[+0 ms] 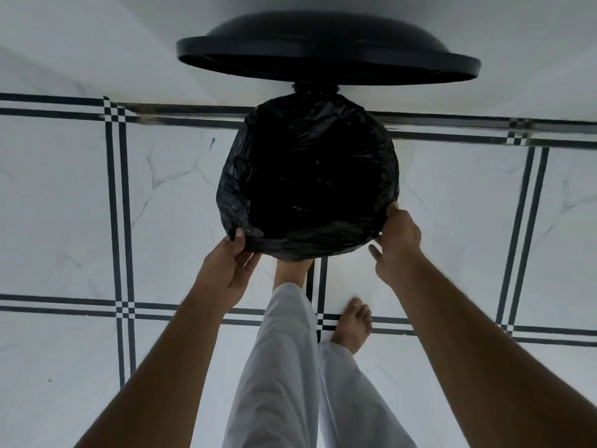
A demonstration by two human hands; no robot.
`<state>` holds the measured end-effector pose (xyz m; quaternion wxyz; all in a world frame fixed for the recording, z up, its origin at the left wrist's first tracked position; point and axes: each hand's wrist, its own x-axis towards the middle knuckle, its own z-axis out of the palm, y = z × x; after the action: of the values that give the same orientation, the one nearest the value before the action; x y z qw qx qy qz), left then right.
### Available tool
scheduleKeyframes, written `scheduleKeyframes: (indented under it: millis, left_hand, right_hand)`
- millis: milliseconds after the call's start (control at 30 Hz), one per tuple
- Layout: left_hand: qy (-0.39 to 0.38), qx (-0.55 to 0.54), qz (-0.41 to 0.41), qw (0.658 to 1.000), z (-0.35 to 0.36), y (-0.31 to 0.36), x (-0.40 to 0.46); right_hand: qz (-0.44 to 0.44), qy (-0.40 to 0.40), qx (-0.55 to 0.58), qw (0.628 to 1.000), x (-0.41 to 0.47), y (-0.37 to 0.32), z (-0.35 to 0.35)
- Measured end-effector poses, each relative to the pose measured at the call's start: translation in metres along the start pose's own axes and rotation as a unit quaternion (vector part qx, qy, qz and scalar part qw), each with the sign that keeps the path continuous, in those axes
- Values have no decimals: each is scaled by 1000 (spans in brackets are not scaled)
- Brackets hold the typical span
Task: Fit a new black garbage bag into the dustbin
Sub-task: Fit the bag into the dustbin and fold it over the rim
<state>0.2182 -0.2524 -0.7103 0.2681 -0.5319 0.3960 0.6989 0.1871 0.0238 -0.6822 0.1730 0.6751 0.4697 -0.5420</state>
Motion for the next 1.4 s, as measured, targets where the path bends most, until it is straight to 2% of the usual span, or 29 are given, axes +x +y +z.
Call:
scheduleKeyframes:
  millis: [133, 233, 333, 500, 567, 600, 667, 733, 833, 900, 967, 1000, 1067, 1133, 1200, 1267, 1400]
  left_hand:
    - [24, 149, -51, 987, -4, -10, 6]
    - [97, 230, -49, 967, 4, -8, 14]
    - [162, 217, -43, 962, 10, 7, 29]
    - [123, 216, -20, 968, 15, 52, 37]
    - [117, 223, 21, 967, 32, 75, 27]
    - [132, 234, 67, 961, 43, 87, 24]
    - [175, 279, 180, 927, 65, 102, 22]
    - [152, 332, 220, 905, 91, 104, 14]
    - [99, 399, 162, 897, 122, 109, 13]
    - [90, 383, 112, 912, 131, 117, 15]
    - [118, 368, 120, 914, 131, 124, 22]
    - [147, 383, 160, 898, 132, 127, 22]
    - [185, 437, 256, 842, 136, 131, 24]
    - [118, 477, 267, 829, 149, 136, 23]
    - [38, 510, 208, 834, 161, 143, 27]
    - [57, 545, 183, 816, 165, 147, 31]
    - [129, 564, 339, 742, 153, 144, 7]
  right_hand:
    - [63, 16, 47, 997, -1, 9, -2]
    - [78, 9, 67, 995, 9, 7, -2]
    - [30, -15, 15, 999, 19, -1, -2]
    - [34, 35, 62, 997, 24, -33, -12]
    - [-21, 48, 32, 998, 16, -50, -11]
    - [-73, 61, -1, 995, 9, -57, -7]
    - [-208, 70, -68, 973, -9, -64, 4]
    - [-273, 23, -125, 954, -20, -67, 20]
    - [-262, -50, -199, 943, -24, -71, 43]
    - [-244, -55, -198, 948, -20, -78, 53]
    - [-243, -33, -185, 952, -16, -84, 57]
    - [-258, -9, -188, 948, -15, -84, 57]
    - [-305, 21, -208, 929, -14, -83, 55]
    - [-316, -17, -227, 921, -13, -83, 56]
    - [-301, -59, -240, 921, -9, -87, 54]
    - [-312, -58, -238, 918, -10, -91, 49]
    - [-352, -3, -170, 920, -26, -85, 39]
